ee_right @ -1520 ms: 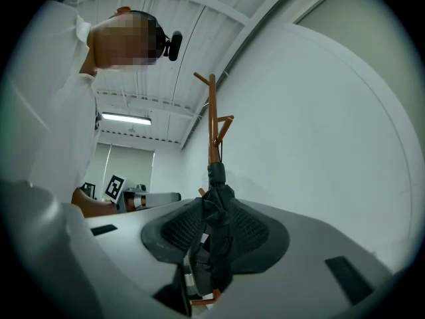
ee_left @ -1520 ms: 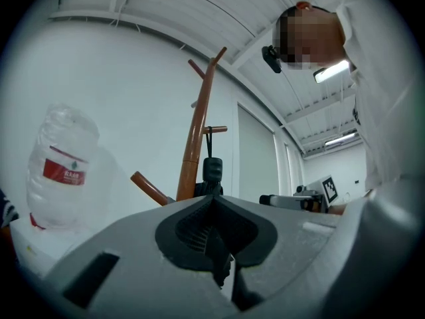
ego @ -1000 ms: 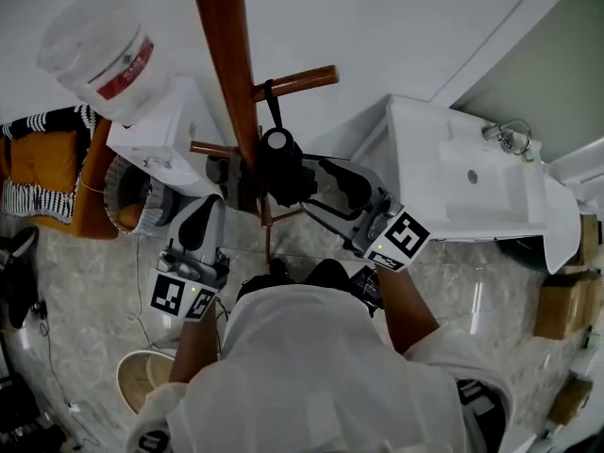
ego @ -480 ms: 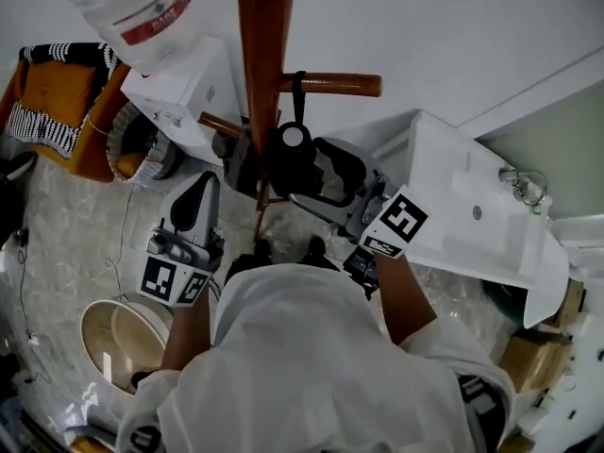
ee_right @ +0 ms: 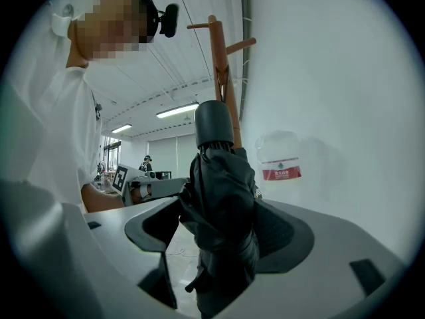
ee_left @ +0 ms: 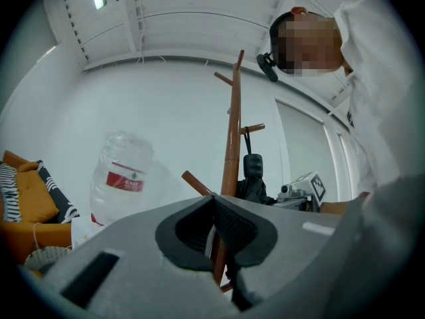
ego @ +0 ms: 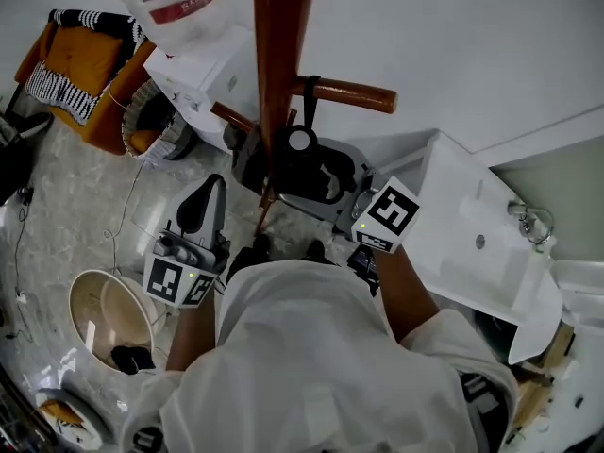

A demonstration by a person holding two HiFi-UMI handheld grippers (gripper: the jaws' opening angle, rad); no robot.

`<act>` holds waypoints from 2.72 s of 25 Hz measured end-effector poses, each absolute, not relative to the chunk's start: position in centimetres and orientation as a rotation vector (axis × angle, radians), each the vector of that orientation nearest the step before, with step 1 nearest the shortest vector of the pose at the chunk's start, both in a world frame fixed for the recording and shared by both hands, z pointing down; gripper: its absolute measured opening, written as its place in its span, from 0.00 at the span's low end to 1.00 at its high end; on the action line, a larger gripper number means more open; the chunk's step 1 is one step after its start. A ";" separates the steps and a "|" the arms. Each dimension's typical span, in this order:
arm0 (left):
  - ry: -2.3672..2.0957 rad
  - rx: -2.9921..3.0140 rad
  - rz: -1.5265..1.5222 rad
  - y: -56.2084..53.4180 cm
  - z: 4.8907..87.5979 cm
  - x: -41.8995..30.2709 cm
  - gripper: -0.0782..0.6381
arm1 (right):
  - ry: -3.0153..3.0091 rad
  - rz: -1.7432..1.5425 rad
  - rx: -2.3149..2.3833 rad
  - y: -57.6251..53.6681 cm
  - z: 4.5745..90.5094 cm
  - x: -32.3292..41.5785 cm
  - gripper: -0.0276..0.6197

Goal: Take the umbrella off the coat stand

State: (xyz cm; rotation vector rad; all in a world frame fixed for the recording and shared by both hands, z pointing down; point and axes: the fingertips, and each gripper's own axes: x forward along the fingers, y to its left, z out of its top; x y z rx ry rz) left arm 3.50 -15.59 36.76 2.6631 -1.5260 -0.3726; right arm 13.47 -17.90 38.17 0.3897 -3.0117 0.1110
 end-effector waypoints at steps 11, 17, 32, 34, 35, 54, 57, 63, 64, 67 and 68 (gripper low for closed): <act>-1.579 2.650 -0.354 -15.4 36.3 4.0 0.13 | -3.011 0.082 0.369 -18.6 38.1 13.8 0.42; -1.569 2.666 -0.354 -15.8 36.1 4.7 0.13 | -3.024 0.075 0.361 -18.6 37.6 14.3 0.40; -1.513 2.721 -0.351 -16.1 35.1 6.9 0.13 | -3.062 0.030 0.402 -17.7 35.0 16.5 0.39; -1.502 2.725 -0.344 -16.1 35.2 7.3 0.13 | -3.072 0.028 0.410 -17.5 34.5 16.9 0.39; -1.496 2.725 -0.342 -16.1 35.2 7.5 0.13 | -3.078 0.024 0.414 -17.4 34.2 17.0 0.39; -1.403 2.774 -0.352 -16.3 34.7 10.3 0.13 | -3.124 -0.047 0.526 -17.1 31.0 20.7 0.38; -1.390 2.779 -0.347 -16.3 34.7 10.8 0.13 | -3.129 -0.031 0.551 -17.1 31.2 21.5 0.38; -1.355 2.786 -0.332 -16.5 35.1 11.8 0.13 | -3.124 0.019 0.622 -17.2 32.4 23.4 0.38; -1.347 2.788 -0.331 -16.5 35.2 12.0 0.13 | -3.122 0.027 0.637 -17.3 32.6 23.7 0.38; -1.328 2.790 -0.329 -16.7 35.5 12.4 0.13 | -3.112 0.050 0.673 -17.5 33.3 24.7 0.38; -1.323 2.791 -0.327 -16.8 35.6 12.6 0.13 | -3.109 0.060 0.682 -17.6 33.5 25.0 0.38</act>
